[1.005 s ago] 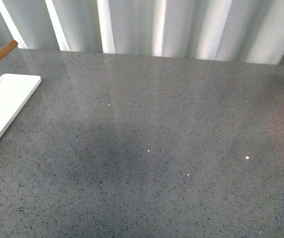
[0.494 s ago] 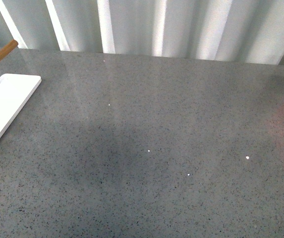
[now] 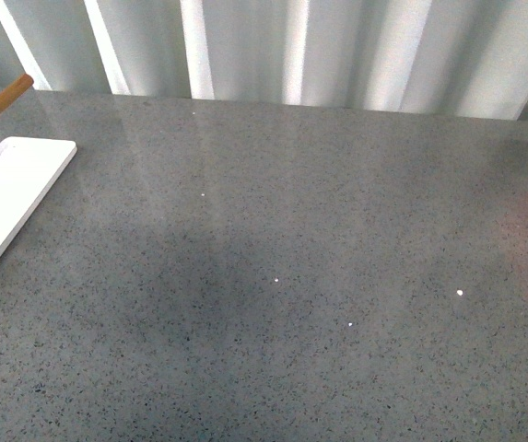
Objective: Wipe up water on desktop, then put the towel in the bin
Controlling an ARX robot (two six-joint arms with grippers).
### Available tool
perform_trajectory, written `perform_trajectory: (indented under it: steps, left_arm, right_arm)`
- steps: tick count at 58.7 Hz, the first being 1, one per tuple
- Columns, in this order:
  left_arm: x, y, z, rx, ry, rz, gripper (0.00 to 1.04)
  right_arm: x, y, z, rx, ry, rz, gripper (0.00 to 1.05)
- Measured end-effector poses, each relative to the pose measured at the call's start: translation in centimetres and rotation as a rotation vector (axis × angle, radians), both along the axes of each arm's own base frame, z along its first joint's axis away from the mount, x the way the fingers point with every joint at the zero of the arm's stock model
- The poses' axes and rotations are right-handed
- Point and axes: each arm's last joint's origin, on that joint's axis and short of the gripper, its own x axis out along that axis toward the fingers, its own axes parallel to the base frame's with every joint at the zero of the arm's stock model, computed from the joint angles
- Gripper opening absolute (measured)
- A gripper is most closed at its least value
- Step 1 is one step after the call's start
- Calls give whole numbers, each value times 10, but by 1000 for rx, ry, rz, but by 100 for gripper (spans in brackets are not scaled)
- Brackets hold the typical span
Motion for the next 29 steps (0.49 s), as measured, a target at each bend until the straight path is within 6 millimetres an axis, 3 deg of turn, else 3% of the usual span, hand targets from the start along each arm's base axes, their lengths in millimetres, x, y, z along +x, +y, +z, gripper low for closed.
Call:
perform_trajectory:
  steps: [7, 12, 24, 29]
  left_arm:
    - [0, 0, 0, 0, 0, 3, 98]
    - [0, 0, 0, 0, 0, -1, 98]
    - [0, 0, 0, 0, 0, 2, 98]
    - [0, 0, 0, 0, 0, 0, 98]
  right_arm:
    - [-6, 12, -16, 176, -598, 271, 76]
    - [-22, 34, -27, 167, -817, 413, 61]
    - [-48, 64, -56, 160, -907, 439, 28]
    - [-60, 76, -74, 171, -891, 428, 9]
